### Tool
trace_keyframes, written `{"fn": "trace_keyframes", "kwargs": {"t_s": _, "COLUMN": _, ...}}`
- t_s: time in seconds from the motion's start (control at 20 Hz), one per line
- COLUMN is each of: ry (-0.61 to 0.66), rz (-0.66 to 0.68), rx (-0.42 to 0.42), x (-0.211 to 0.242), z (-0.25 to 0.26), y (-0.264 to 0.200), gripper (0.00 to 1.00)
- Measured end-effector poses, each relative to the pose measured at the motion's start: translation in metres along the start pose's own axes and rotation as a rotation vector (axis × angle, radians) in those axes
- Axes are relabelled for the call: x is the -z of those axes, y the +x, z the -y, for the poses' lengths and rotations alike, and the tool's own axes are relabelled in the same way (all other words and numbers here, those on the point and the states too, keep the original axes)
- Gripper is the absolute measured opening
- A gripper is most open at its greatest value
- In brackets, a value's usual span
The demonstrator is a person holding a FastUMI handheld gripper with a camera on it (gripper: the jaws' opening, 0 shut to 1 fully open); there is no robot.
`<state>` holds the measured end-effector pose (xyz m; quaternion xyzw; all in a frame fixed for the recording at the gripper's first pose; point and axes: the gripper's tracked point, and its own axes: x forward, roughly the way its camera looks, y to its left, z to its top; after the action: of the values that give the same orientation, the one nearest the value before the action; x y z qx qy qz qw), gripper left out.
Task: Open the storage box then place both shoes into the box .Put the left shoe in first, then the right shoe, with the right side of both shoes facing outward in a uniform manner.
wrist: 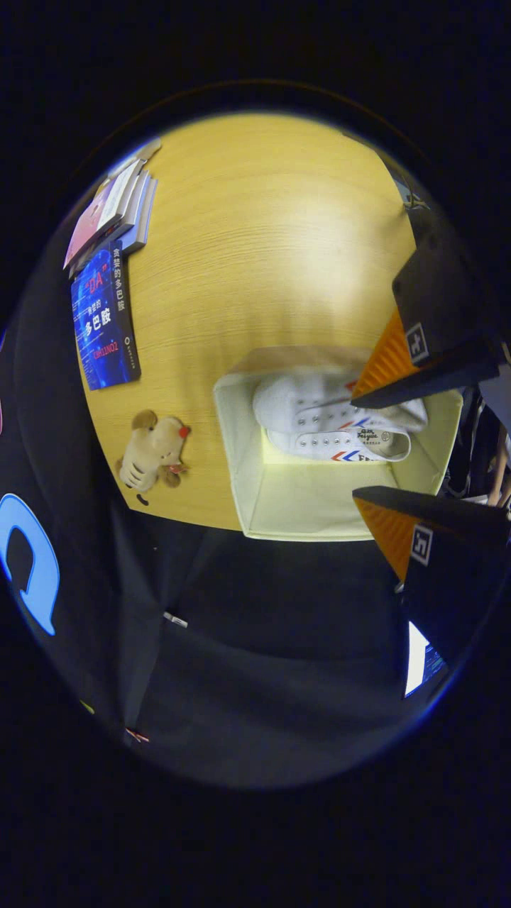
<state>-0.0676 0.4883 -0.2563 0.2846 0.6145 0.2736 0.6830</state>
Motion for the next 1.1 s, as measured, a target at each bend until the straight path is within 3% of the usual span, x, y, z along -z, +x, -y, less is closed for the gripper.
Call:
{"fn": "trace_keyframes", "kwargs": {"t_s": 0.05, "ry": -0.007, "rz": 0.007, "rx": -0.003, "x": -0.001, "z": 0.001, "y": -0.001, "gripper": 0.77}}
{"fn": "trace_keyframes", "kwargs": {"t_s": 0.1, "ry": -0.013, "rz": 0.004, "rx": -0.002, "x": -0.001, "z": 0.003, "y": -0.003, "gripper": 0.94}}
{"fn": "trace_keyframes", "kwargs": {"t_s": 0.15, "ry": -0.018, "rz": 0.004, "rx": 0.002, "x": 0.001, "z": 0.005, "y": -0.001, "gripper": 0.98}}
{"fn": "trace_keyframes", "kwargs": {"t_s": 0.45, "ry": -0.05, "rz": 0.051, "rx": -0.044, "x": -0.001, "z": -0.003, "y": -0.011, "gripper": 0.98}}
{"fn": "trace_keyframes", "kwargs": {"t_s": 0.65, "ry": -0.086, "rz": 0.196, "rx": -0.09, "x": -0.023, "z": -0.008, "y": -0.032, "gripper": 0.98}}
{"fn": "trace_keyframes", "kwargs": {"t_s": 0.85, "ry": -0.176, "rz": 0.412, "rx": -0.042, "x": -0.065, "z": 0.007, "y": -0.071, "gripper": 0.98}}
{"fn": "trace_keyframes", "kwargs": {"t_s": 1.1, "ry": -0.281, "rz": 0.742, "rx": 0.088, "x": -0.119, "z": 0.041, "y": -0.152, "gripper": 0.97}}
